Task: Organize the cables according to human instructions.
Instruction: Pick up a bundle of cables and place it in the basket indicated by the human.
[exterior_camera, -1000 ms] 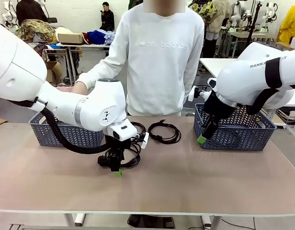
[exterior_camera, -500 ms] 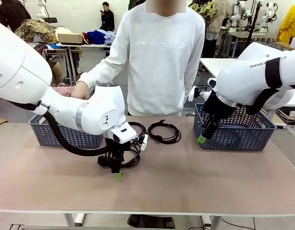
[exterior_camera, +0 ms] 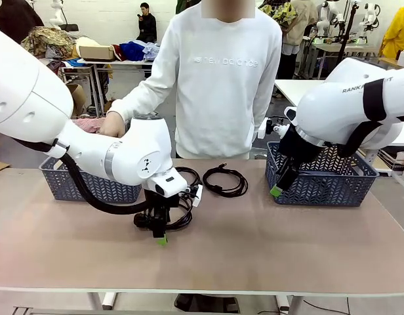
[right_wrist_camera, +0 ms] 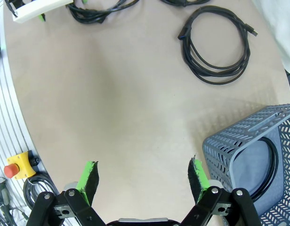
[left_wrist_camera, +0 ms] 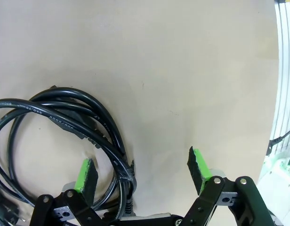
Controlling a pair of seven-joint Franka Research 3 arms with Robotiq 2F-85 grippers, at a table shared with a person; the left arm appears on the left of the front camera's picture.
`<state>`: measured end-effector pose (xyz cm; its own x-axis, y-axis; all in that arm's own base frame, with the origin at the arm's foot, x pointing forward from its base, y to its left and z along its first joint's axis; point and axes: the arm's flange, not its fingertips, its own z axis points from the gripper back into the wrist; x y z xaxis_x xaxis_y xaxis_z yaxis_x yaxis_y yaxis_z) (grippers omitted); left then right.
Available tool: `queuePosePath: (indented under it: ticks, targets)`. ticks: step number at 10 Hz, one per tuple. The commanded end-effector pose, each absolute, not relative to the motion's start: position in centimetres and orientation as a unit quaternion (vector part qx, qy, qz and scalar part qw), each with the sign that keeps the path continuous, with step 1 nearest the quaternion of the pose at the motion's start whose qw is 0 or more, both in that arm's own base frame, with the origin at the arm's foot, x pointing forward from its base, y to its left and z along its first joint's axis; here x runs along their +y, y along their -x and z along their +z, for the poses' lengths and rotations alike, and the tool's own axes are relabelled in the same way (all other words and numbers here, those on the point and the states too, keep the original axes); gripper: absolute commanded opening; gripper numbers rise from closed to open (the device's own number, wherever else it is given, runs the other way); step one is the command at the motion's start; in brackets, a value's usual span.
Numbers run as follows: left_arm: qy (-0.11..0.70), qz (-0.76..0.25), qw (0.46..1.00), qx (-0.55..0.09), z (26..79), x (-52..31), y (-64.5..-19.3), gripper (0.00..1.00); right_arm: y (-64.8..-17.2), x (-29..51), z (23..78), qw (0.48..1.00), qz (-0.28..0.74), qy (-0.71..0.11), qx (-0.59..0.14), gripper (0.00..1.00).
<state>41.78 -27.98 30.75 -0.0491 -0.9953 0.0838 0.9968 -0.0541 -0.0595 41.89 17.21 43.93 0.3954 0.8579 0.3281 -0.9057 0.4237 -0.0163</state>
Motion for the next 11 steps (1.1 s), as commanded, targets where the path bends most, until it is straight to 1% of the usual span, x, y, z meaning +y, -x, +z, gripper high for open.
queuePosePath:
  ticks: [1,2,3,4,5,6,7,8,9,10,11]
  targets:
    - [0.048,-0.725,0.687,0.0,30.94,-28.13,-42.03,1.0,-42.05,17.3,44.17,0.833,0.529,-0.076,-0.145,1.0]
    - [0.044,-0.723,0.689,0.0,30.91,-28.17,-42.04,0.8,-42.05,17.3,44.17,0.833,0.529,-0.076,-0.145,1.0]
    - [0.039,-0.725,0.688,0.001,30.97,-28.16,-42.01,0.8,-42.05,17.3,44.17,0.833,0.529,-0.076,-0.145,1.0]
    - [0.039,-0.724,0.689,0.005,31.02,-28.16,-42.02,0.61,-42.05,17.3,44.17,0.833,0.529,-0.076,-0.145,1.0]
    - [0.04,-0.723,0.689,0.007,31.09,-28.17,-41.96,0.75,-42.05,17.3,44.17,0.833,0.529,-0.076,-0.145,1.0]
    - [0.041,-0.722,0.691,0.007,31.14,-28.19,-41.89,0.41,-42.05,17.3,44.17,0.833,0.529,-0.076,-0.145,1.0]
    - [0.042,-0.722,0.691,0.007,31.2,-28.23,-41.79,0.56,-42.05,17.3,44.17,0.833,0.529,-0.076,-0.145,1.0]
    - [0.043,-0.722,0.691,0.009,31.26,-28.23,-41.73,0.22,-42.05,17.3,44.17,0.833,0.529,-0.076,-0.145,1.0]
    - [0.045,-0.722,0.69,0.009,31.33,-28.27,-41.62,0.37,-42.05,17.3,44.17,0.833,0.529,-0.076,-0.145,1.0]
    - [0.044,-0.723,0.69,0.01,31.48,-28.34,-41.45,0.03,-42.05,17.3,44.17,0.833,0.529,-0.076,-0.145,1.0]
    - [0.042,-0.725,0.688,0.011,31.66,-28.37,-41.27,0.17,-42.05,17.3,44.17,0.833,0.529,-0.076,-0.145,1.0]
